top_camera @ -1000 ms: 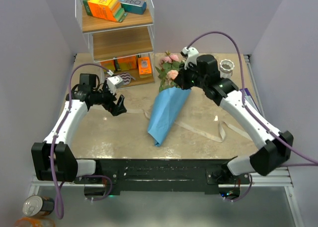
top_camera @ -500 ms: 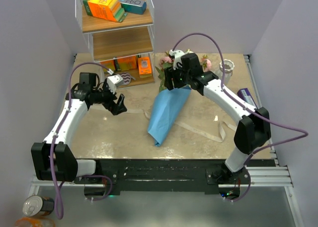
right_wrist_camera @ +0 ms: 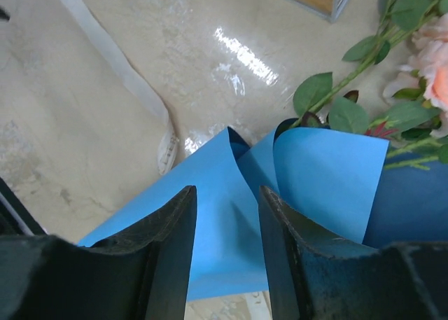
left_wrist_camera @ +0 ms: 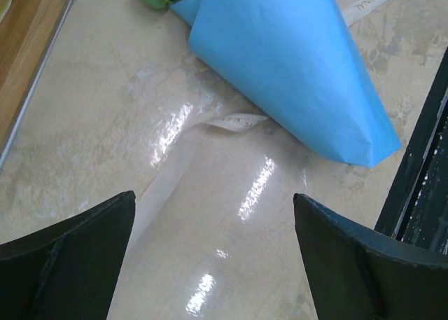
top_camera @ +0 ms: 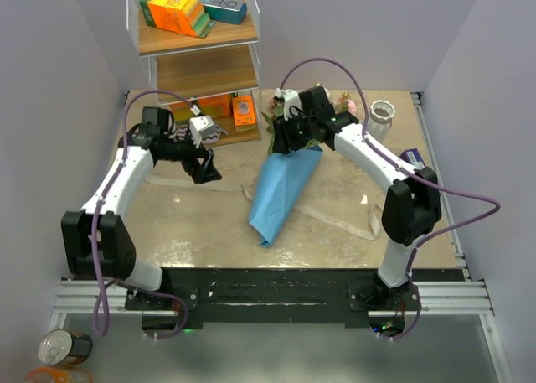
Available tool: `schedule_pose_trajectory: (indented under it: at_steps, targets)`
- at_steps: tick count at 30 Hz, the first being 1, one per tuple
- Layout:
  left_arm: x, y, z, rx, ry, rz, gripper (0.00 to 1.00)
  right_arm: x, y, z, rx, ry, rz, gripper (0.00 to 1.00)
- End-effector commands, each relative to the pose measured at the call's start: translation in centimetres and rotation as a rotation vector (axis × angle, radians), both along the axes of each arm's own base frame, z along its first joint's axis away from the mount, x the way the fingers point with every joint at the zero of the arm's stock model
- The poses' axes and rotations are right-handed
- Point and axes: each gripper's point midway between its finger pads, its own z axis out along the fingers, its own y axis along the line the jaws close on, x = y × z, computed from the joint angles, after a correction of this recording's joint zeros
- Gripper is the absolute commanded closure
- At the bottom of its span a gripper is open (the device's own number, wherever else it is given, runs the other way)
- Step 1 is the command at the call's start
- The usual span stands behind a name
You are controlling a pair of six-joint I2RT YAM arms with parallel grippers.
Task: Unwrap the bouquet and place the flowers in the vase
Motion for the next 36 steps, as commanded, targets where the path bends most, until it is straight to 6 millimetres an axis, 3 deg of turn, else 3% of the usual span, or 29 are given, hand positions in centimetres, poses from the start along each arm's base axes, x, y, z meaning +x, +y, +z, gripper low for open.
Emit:
schedule_pose_trajectory:
  at_steps: [1,3,5,9,14,19,21,26,28,30,36]
  targets:
    - [1.7,-3.3,2.1,-0.095,-0.051,-0.201,0.01,-1.0,0.2,0.8,0.026,0.025,0.056,0.56]
    - [3.3,-4.3,2.1,-0.127,-0.042,-0.248,0.01,-0.8,-0.4,0.9,0.001,0.005,0.025,0.54]
    - [4.5,-5.4,1.7,-0.142,-0.053,-0.303,0.01,-0.6,-0.7,1.3,0.000,-0.022,0.011,0.44]
    - [6.0,-7.6,0.8,-0.159,-0.086,-0.373,0.01,0.2,-0.7,3.3,0.021,-0.089,-0.005,0.39]
    - [7.4,-10.3,0.2,-0.167,-0.121,-0.446,0.01,0.5,-0.9,1.6,-0.030,-0.057,0.026,0.38]
    - [7.5,-11.7,-0.4,-0.193,-0.121,-0.483,0.01,-0.8,0.1,0.2,0.001,0.012,0.113,0.49]
    - [7.4,-11.9,-0.9,-0.191,-0.116,-0.491,0.01,-0.9,0.1,-0.2,-0.003,0.023,0.127,0.58]
    - [6.7,-11.9,-1.0,-0.193,-0.120,-0.510,0.01,-0.8,0.3,-0.6,-0.005,0.035,0.144,0.60]
    - [6.4,-11.9,-0.7,-0.189,-0.131,-0.512,0.01,-0.9,0.6,-0.8,-0.001,0.045,0.152,0.81]
    - [6.4,-11.9,-0.7,-0.181,-0.141,-0.512,0.01,-1.0,0.6,-0.6,0.007,0.050,0.159,0.99]
    - [6.7,-12.3,0.2,-0.172,-0.161,-0.497,0.01,-2.3,0.2,2.8,0.046,-0.012,0.173,1.00]
